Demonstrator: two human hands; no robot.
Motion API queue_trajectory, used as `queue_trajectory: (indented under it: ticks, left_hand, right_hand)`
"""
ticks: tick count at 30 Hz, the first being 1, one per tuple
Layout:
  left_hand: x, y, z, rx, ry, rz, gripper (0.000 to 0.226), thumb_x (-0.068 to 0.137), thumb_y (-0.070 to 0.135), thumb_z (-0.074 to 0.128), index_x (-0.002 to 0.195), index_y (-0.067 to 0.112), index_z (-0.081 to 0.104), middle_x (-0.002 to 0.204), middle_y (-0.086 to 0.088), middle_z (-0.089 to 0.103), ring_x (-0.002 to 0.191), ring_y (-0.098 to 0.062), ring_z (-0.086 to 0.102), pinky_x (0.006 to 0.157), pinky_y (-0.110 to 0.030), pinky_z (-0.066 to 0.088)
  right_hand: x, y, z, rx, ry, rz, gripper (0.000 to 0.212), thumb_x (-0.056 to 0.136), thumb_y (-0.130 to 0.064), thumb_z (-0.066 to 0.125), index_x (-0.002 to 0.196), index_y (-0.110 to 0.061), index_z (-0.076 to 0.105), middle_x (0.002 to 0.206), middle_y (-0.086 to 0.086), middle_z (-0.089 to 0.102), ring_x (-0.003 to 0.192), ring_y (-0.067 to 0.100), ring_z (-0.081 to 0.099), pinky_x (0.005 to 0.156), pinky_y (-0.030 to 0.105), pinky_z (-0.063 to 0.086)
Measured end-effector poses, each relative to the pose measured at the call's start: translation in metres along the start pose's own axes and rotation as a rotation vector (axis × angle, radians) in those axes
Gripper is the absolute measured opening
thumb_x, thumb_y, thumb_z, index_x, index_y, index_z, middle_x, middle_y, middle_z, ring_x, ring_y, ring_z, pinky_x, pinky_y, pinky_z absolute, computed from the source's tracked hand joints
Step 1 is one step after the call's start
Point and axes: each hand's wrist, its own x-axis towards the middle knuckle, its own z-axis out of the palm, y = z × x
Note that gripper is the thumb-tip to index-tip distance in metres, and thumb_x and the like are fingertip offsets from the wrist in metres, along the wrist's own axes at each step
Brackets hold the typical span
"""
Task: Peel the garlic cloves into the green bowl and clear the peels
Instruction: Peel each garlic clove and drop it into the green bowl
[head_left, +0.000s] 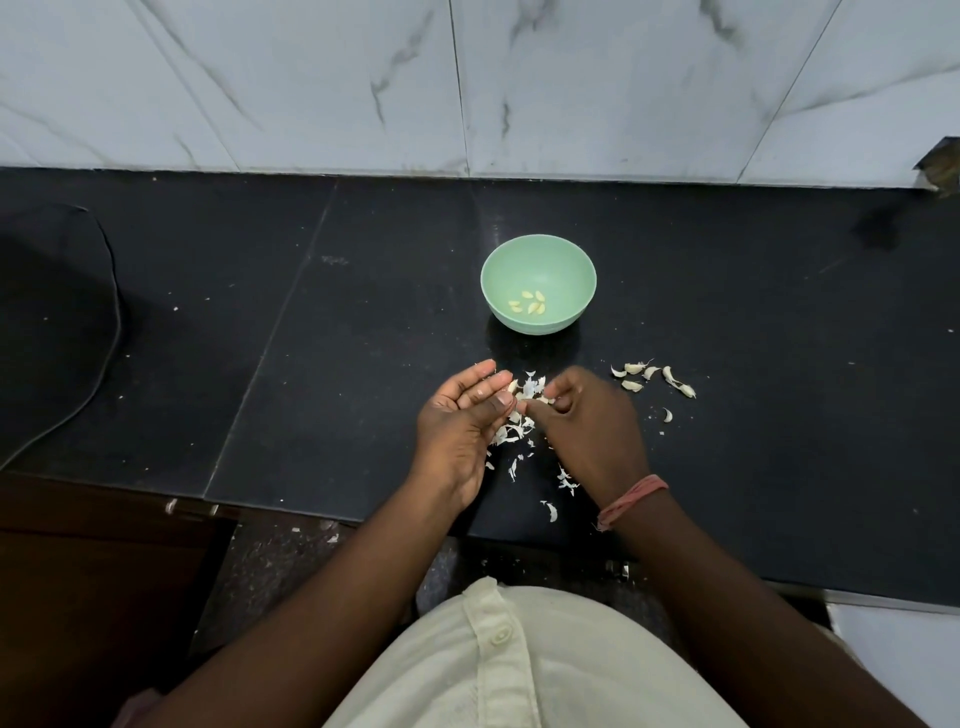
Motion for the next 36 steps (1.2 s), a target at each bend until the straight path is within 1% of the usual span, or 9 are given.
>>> queue_trajectory:
  ticks: [2,4,8,11,17,20,24,27,36]
  left_hand:
    - [-0.001,0.0,-0.001,0.009,-0.006,-0.001,0.042,0.083,-0.019,0.063,0.118,0.004,0.065,0.106,-0.014,0.074,0.095,-0.02,0.072,0.078,-0.026,0.059]
    - [-0.002,-0.001,-0.001,0.031,-0.015,0.003,0.041,0.084,-0.017,0.063,0.118,0.005,0.065,0.105,-0.012,0.074,0.091,-0.019,0.072,0.077,-0.026,0.059]
    - [-0.004,-0.001,-0.002,0.104,-0.024,0.052,0.042,0.082,-0.016,0.066,0.119,0.004,0.065,0.104,-0.013,0.069,0.089,-0.019,0.07,0.075,-0.027,0.059]
    - [-0.004,0.001,-0.003,0.18,-0.003,0.115,0.043,0.078,-0.017,0.071,0.117,0.0,0.065,0.095,-0.009,0.067,0.088,-0.021,0.068,0.079,-0.031,0.06]
    - [-0.007,0.005,-0.004,0.192,-0.05,0.178,0.037,0.076,-0.019,0.07,0.105,0.003,0.066,0.087,-0.008,0.065,0.085,-0.019,0.064,0.088,-0.038,0.056]
    - [-0.009,0.008,-0.004,0.234,-0.117,0.241,0.035,0.077,-0.018,0.07,0.102,0.006,0.067,0.088,-0.006,0.066,0.087,-0.017,0.063,0.09,-0.037,0.053]
    - [-0.013,0.009,-0.002,0.334,-0.195,0.306,0.033,0.078,-0.018,0.071,0.099,0.007,0.065,0.09,-0.004,0.068,0.086,-0.016,0.064,0.085,-0.032,0.056]
    - [-0.014,0.008,0.001,0.429,-0.242,0.349,0.031,0.08,-0.017,0.07,0.1,0.006,0.064,0.09,-0.006,0.068,0.084,-0.016,0.065,0.079,-0.028,0.056]
    - [-0.029,-0.019,0.024,0.264,-0.122,0.307,0.038,0.079,-0.019,0.069,0.105,0.008,0.063,0.088,-0.004,0.065,0.082,-0.015,0.065,0.08,-0.031,0.057]
  right_hand:
    - [-0.001,-0.001,0.002,0.128,0.022,-0.088,0.013,0.086,-0.021,0.075,0.098,-0.026,0.069,0.09,-0.012,0.068,0.083,0.005,0.064,0.081,0.034,0.055]
    - [-0.001,-0.002,0.001,0.226,0.001,-0.186,0.037,0.088,-0.004,0.067,0.118,-0.025,0.069,0.108,-0.011,0.068,0.094,0.002,0.065,0.088,0.027,0.054]
    - [0.001,-0.004,-0.001,0.272,-0.1,-0.238,0.059,0.088,0.0,0.067,0.138,-0.029,0.058,0.11,-0.012,0.071,0.102,-0.001,0.066,0.091,0.015,0.05]
    - [0.002,-0.004,-0.002,0.294,-0.113,-0.223,0.053,0.085,0.002,0.068,0.13,-0.026,0.063,0.094,-0.011,0.074,0.091,0.003,0.069,0.087,0.019,0.053]
    - [0.006,-0.009,-0.006,0.429,-0.1,-0.085,0.021,0.076,0.003,0.079,0.089,-0.012,0.073,0.072,0.003,0.074,0.069,0.013,0.071,0.068,0.028,0.058]
    - [0.004,-0.014,-0.009,0.624,-0.169,0.035,0.018,0.076,0.011,0.077,0.089,0.0,0.072,0.066,0.012,0.068,0.059,0.013,0.065,0.06,0.023,0.053]
    - [0.003,-0.01,-0.01,0.881,-0.215,0.266,0.025,0.076,0.018,0.065,0.092,0.001,0.072,0.067,0.016,0.065,0.06,0.025,0.06,0.059,0.032,0.052]
    - [0.002,-0.01,-0.011,1.0,-0.232,0.411,0.019,0.081,0.017,0.061,0.092,0.002,0.067,0.068,0.014,0.066,0.056,0.019,0.06,0.056,0.028,0.05]
    - [0.0,-0.004,-0.025,1.222,-0.327,0.776,0.021,0.094,0.007,0.041,0.098,-0.004,0.058,0.067,0.01,0.064,0.057,0.017,0.057,0.052,0.024,0.049]
